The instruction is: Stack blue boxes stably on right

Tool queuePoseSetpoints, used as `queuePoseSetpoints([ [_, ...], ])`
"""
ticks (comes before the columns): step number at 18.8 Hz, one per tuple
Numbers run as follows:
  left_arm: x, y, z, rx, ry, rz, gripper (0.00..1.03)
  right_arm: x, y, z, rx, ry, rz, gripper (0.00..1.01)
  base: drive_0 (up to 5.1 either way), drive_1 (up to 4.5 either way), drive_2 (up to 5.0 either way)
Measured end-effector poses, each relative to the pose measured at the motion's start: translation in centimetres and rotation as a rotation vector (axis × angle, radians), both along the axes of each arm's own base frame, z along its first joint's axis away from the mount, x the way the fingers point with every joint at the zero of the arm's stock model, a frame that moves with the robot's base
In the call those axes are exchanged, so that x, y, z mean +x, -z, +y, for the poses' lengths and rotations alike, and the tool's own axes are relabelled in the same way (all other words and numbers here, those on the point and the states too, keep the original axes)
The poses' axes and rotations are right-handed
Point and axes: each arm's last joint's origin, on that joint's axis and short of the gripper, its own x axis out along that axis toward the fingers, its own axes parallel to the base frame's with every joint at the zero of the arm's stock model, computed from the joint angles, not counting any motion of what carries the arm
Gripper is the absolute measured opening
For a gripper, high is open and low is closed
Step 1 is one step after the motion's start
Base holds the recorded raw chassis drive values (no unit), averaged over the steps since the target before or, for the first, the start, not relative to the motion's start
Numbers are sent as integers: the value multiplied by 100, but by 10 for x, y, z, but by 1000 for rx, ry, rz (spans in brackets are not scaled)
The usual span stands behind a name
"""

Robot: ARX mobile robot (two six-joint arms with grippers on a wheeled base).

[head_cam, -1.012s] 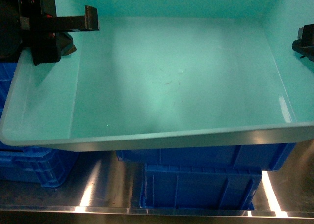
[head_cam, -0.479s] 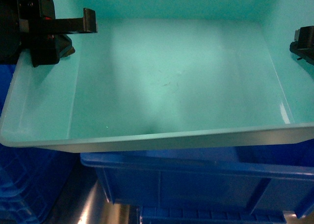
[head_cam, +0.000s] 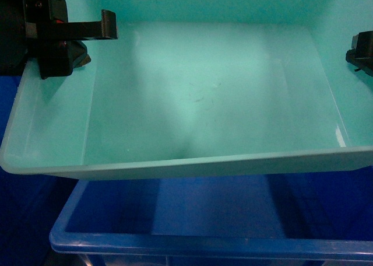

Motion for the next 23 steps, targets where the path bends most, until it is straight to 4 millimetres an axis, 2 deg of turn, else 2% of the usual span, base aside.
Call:
queuePoseSetpoints([
  [7, 0, 0, 0, 2, -2, 1, 5, 0, 0, 1, 0, -3, 0, 7, 361, -178, -178],
  [10, -1, -1, -2, 0, 6, -3, 5, 0, 0, -2, -1, 6, 4, 7, 0, 0, 0],
  [15, -1, -2, -1, 0, 0, -7, 5, 0, -1, 0, 1, 0, -4, 7, -11, 397, -419],
  [23, -1, 0, 0, 3, -3, 5, 5, 0, 0, 0, -1, 0, 5, 7, 0, 0, 0],
])
